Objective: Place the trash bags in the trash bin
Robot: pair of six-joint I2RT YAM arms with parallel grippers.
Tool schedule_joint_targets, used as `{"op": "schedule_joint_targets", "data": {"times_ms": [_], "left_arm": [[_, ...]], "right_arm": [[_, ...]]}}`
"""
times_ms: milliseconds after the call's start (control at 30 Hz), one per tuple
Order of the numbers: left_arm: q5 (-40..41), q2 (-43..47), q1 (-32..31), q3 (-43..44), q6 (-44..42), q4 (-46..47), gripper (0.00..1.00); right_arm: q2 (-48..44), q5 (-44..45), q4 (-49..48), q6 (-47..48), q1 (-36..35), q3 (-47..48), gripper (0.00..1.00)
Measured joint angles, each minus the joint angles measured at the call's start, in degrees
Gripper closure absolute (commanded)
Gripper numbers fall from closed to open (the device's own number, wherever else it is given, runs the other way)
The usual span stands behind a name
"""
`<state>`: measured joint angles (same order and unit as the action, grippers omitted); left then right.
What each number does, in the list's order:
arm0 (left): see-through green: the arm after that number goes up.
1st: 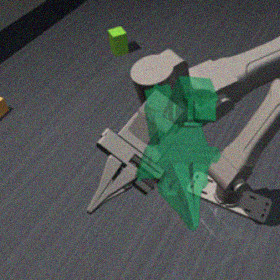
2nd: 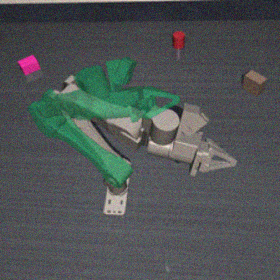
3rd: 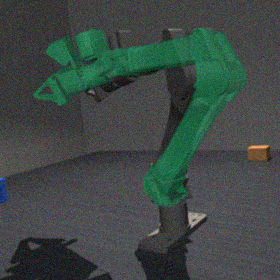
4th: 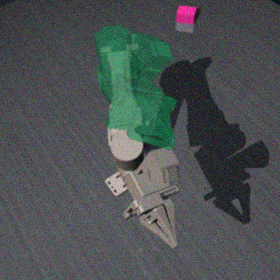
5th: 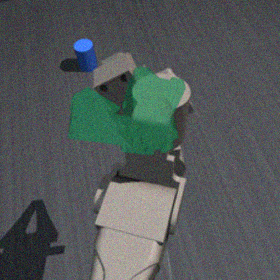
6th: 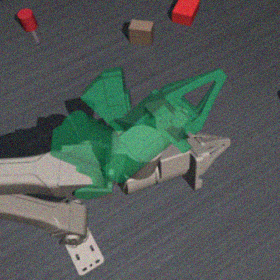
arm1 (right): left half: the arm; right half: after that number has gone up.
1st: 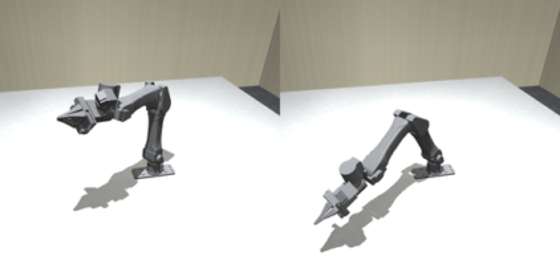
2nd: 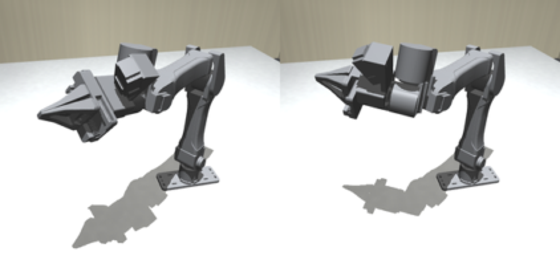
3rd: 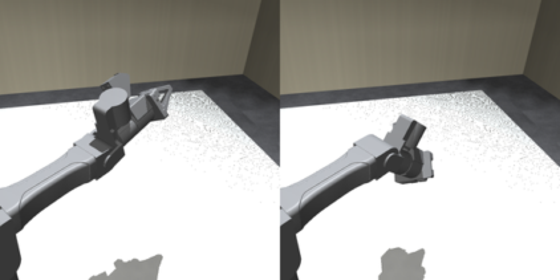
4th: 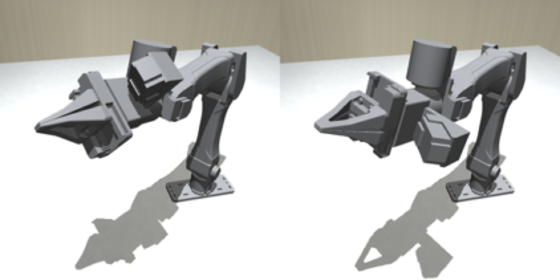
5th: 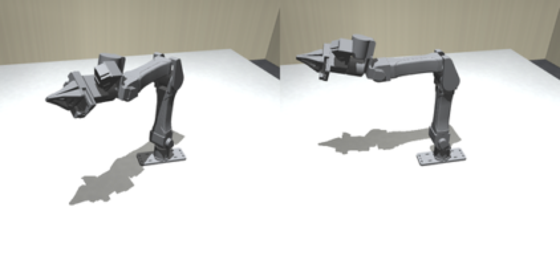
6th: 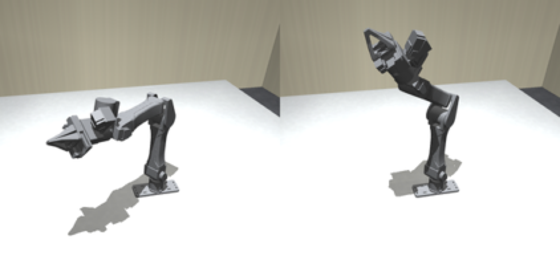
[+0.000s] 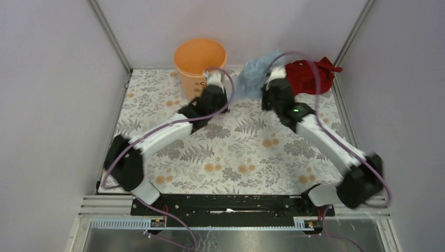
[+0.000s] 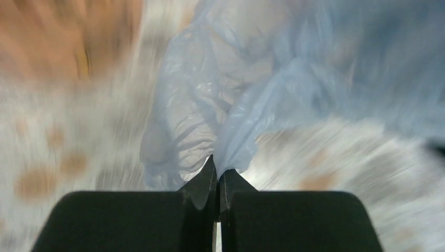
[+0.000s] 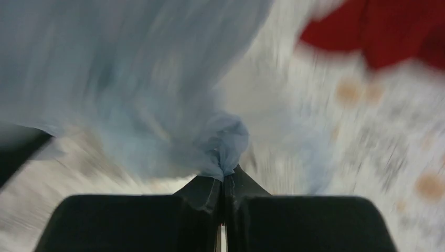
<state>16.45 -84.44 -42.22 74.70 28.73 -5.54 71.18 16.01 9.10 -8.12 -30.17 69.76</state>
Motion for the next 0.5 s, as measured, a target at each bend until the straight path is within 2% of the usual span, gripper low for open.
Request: {"op": "schedule_joint_targets", "data": {"times_ms": [67,133,200,233,300,367,433,500], "left_arm": [[-3.2,-7.4,1.5,-5.9,1.2,-3.8,1.0],[-6.9,-12.9,2.3,-7.3,0.8,-13.2,1.0],[-8.8,-13.2,2.3,-2.5,-0.8,-20.2,1.0],[-9.0,-12.7,1.5,4.3,-2.4,-22.1,1.0],[-8.8,-10.2,-1.3,15.4,-6.3,-16.3,1.0],[-8.8,-1.6,-6.2,18.4,-9.2,-5.4,1.0],[-8.9,9.7,-11.0,13.3,-9.5,3.4,1.0],[-7.5,19.4,-11.8,6.1,-7.5,8.7,1.0]], "right_arm": [[11.0,-1.2,6.9,-1.2,0.3,-3.4,1.0],[17.3,-1.5,16.6,-1.3,0.3,-3.0,1.0],[18.7,-1.3,28.2,-0.6,0.3,5.4,1.0],[18.7,-1.3,31.2,0.0,0.3,13.4,1.0],[17.4,-2.5,28.4,0.7,0.3,28.0,1.0],[9.9,-5.6,18.0,1.1,0.2,32.4,1.0],[-2.6,-8.4,7.9,1.0,0.1,24.2,1.0],[-15.8,-9.8,0.1,-0.3,0.1,11.3,1.0]]}}
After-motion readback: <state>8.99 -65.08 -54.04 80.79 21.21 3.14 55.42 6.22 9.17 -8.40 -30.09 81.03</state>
